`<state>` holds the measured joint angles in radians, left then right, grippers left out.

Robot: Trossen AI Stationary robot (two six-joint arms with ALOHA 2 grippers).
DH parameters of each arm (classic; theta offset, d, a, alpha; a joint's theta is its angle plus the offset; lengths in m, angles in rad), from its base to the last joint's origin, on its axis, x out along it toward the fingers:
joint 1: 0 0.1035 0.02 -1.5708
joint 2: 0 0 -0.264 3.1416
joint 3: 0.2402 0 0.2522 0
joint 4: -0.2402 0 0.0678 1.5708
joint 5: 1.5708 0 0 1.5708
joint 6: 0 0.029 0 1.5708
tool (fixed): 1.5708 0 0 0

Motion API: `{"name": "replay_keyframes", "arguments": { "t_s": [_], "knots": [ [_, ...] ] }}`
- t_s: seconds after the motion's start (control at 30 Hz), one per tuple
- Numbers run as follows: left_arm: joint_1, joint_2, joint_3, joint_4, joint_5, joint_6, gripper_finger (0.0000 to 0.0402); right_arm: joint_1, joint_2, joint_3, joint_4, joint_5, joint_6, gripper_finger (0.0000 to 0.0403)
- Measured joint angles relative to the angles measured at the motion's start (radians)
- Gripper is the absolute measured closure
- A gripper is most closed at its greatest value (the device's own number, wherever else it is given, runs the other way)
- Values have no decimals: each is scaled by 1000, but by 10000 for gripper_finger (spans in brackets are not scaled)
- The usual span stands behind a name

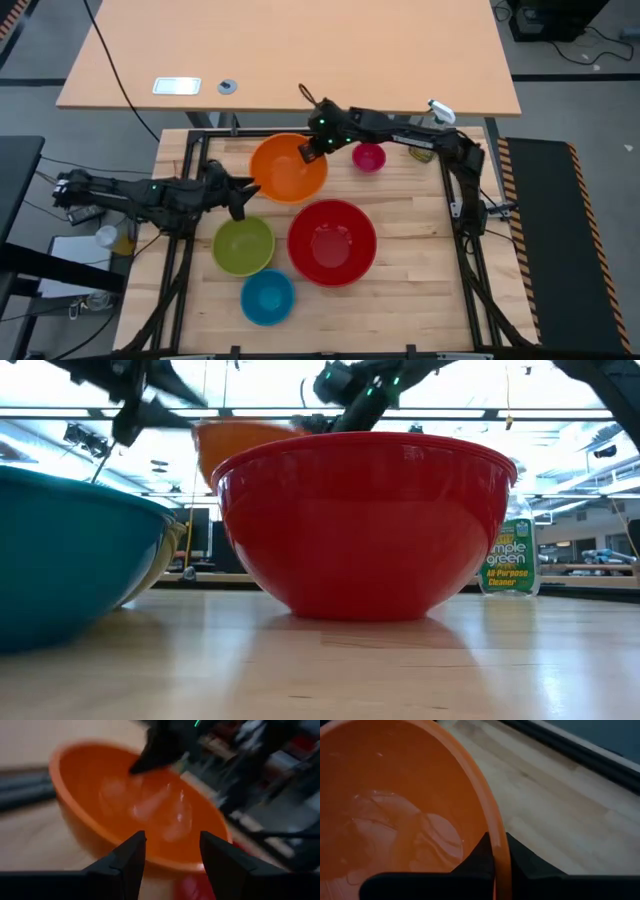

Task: Nest bowls inside each other by size order
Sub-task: Stack the orange bowl on top of the red bowl

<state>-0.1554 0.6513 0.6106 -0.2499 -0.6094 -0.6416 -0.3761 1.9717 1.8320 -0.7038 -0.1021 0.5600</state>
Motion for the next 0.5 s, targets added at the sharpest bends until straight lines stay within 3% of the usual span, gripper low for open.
{"name": "replay_keyframes", "arguments": {
  "t_s": [0.13, 0.3, 0.5],
  "knots": [
    [-26, 3, 0, 151, 6, 119, 209, 34, -70, 0, -90, -49, -38, 371],
    [-30, 12, 0, 155, 14, 126, 209, 87, -138, 1, -182, -51, -89, 370],
    [-29, 54, 0, 255, 140, 114, 209, 171, -180, 1, -341, -68, -115, 369]
  ]
}}
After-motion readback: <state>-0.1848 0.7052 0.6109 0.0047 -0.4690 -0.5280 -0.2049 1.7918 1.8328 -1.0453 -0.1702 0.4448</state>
